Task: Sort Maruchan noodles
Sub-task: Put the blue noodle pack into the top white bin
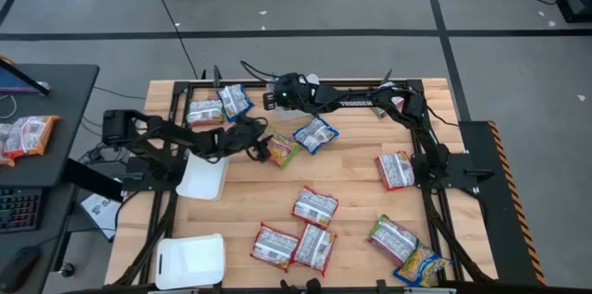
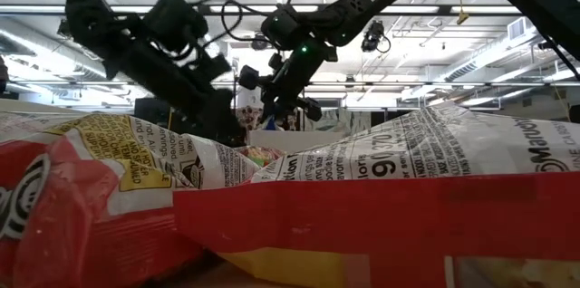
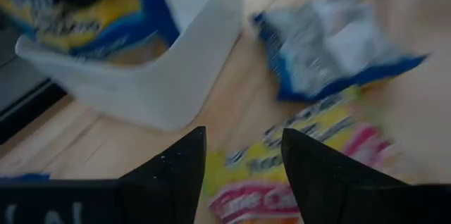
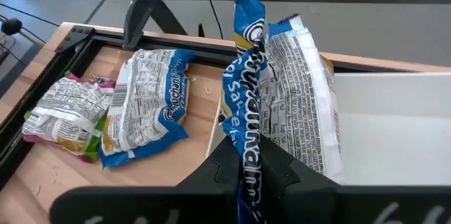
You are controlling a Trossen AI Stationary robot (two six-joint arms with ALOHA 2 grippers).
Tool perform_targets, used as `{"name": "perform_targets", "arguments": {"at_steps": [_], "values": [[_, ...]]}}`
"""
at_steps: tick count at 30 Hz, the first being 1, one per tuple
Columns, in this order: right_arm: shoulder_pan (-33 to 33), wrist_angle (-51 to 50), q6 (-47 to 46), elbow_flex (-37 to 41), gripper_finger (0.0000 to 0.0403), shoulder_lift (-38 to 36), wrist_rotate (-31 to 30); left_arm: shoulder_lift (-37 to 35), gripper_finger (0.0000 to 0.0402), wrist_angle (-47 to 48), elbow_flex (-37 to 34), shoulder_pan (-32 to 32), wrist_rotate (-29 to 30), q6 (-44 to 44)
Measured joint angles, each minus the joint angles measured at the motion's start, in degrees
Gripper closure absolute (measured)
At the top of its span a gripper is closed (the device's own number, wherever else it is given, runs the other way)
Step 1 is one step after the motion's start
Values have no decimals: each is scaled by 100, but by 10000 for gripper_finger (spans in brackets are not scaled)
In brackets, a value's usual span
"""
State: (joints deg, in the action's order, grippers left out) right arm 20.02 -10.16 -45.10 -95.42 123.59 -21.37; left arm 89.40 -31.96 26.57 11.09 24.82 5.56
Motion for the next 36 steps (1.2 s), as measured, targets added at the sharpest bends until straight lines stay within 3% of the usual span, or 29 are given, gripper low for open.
{"name": "perform_targets", "arguments": {"at_steps": [7,13,16,26,31,36], "values": [[-5,12,-398,0,371,0,-151,-57,181,404,0,719,-269,117],[-16,-196,-417,4,371,4,-243,-60,179,-139,40,1520,-1972,-260],[-34,-187,-396,4,371,4,-133,80,179,-120,137,1801,-2418,-621],[-38,-270,-529,4,371,4,28,896,180,-643,461,1745,-2802,-1266],[-26,-270,-460,4,364,4,93,1210,180,-854,613,1570,-2607,-1266],[-7,-296,-269,4,331,-2,152,1245,180,-855,643,1563,-2463,-1270]]}}
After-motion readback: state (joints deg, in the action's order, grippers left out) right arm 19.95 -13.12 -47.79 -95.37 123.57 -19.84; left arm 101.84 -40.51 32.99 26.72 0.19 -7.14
